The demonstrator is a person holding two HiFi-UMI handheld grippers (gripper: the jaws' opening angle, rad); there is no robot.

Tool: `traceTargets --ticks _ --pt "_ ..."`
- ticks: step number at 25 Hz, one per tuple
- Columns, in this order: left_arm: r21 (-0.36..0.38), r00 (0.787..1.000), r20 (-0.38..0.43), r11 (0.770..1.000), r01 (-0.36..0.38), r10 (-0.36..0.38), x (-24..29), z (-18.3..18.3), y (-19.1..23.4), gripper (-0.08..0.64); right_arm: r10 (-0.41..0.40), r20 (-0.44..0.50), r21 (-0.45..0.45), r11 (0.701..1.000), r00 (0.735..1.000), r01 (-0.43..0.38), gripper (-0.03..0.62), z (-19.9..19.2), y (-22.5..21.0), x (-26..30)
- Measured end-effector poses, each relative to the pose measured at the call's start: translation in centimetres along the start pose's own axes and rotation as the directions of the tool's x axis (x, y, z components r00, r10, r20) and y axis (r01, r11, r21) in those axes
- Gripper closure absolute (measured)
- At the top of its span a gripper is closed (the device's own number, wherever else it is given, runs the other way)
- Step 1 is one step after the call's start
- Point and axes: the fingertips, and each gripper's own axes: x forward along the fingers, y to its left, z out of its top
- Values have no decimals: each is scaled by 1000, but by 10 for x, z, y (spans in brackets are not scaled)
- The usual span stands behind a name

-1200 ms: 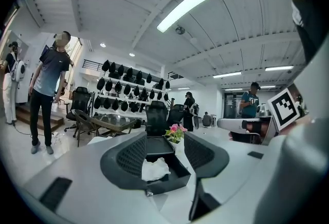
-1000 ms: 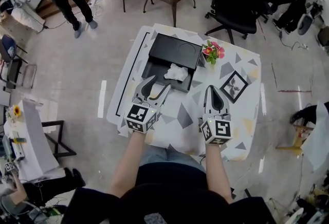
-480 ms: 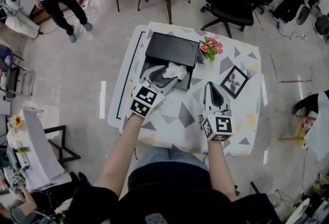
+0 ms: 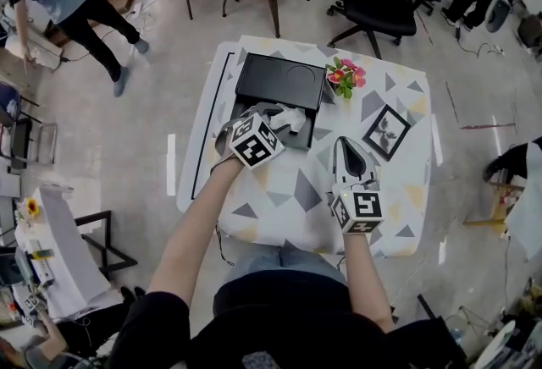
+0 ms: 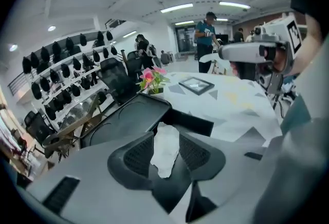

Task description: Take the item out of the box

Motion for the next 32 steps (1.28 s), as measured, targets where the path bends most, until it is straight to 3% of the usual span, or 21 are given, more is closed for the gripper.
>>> traceTargets --ticks 3,8,17,24,28,32 --pt "72 994 -102 996 50 -43 18 -11 -1 400 -4 -14 8 1000 1000 4 589 -5 -3 1" --pt "113 972 -208 984 135 -109 40 -22 -1 405 -10 -33 10 1000 999 10 589 -12 -7 2" --pt "170 932 -338 966 196 -130 60 -40 -2 445 -31 -58 24 999 998 32 589 -22 -17 -1" --pt "206 918 -372 952 228 -139 64 -44 -4 462 -39 -64 32 999 997 41 589 -22 -17 -2" --pt "277 917 -385 934 225 -106 66 -46 -7 491 -40 -66 25 999 997 42 589 -25 -18 -3" --pt "297 919 -381 929 223 -99 65 -45 -7 509 -43 -67 23 999 997 45 589 -26 -17 -5"
